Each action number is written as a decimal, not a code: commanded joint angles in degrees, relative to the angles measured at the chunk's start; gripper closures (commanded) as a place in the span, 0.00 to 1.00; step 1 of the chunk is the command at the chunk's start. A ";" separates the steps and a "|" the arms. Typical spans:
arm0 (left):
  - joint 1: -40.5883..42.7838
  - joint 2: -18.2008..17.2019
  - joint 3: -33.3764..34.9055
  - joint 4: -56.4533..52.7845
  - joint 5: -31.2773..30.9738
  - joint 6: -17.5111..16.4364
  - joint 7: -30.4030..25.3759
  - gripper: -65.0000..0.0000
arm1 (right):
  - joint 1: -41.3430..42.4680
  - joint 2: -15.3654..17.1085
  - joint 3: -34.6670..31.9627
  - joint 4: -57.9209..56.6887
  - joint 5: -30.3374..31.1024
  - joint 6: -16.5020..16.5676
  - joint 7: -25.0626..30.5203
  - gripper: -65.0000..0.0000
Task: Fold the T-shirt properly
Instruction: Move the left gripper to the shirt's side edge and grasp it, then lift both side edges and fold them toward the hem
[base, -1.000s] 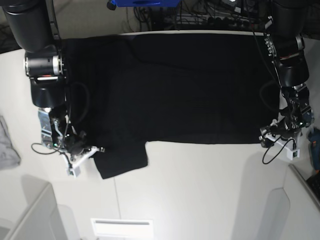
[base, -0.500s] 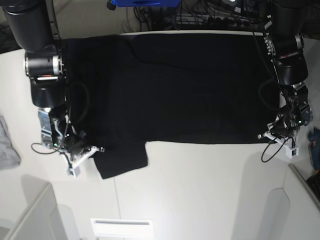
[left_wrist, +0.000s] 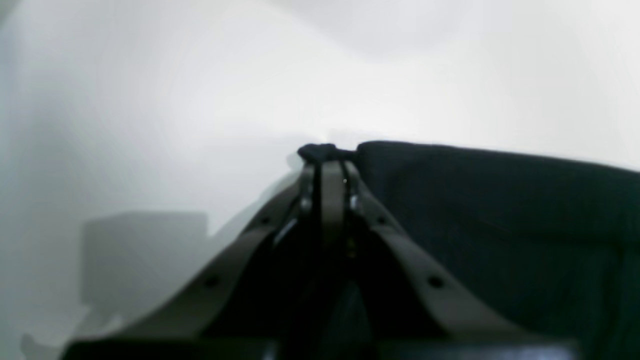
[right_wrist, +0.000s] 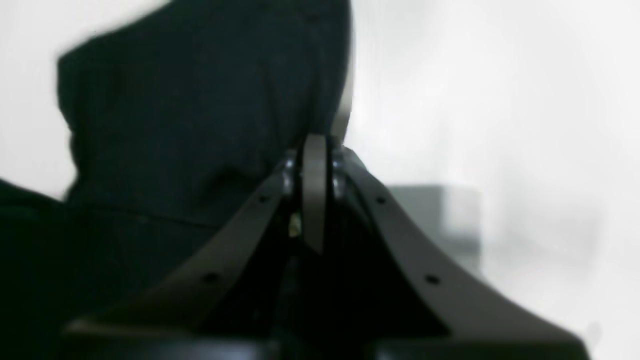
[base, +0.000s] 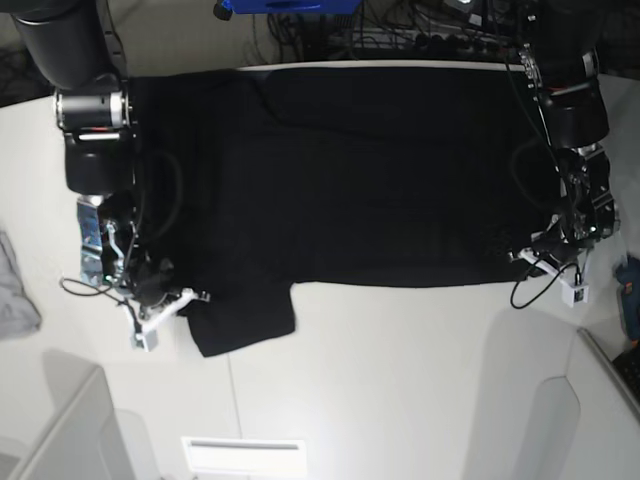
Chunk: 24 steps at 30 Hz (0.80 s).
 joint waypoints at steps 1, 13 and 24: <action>-0.85 -1.06 -0.37 2.78 -0.37 -0.16 -0.42 1.00 | 1.64 0.92 0.79 1.79 0.37 0.19 1.13 1.00; 5.83 -0.62 -4.77 19.04 -0.46 -0.16 7.58 1.00 | -3.37 0.92 1.14 9.27 0.37 0.19 1.04 1.00; 14.45 -0.44 -8.02 30.56 -0.46 -0.25 8.64 1.00 | -9.88 1.01 1.14 20.61 0.37 -4.03 1.13 1.00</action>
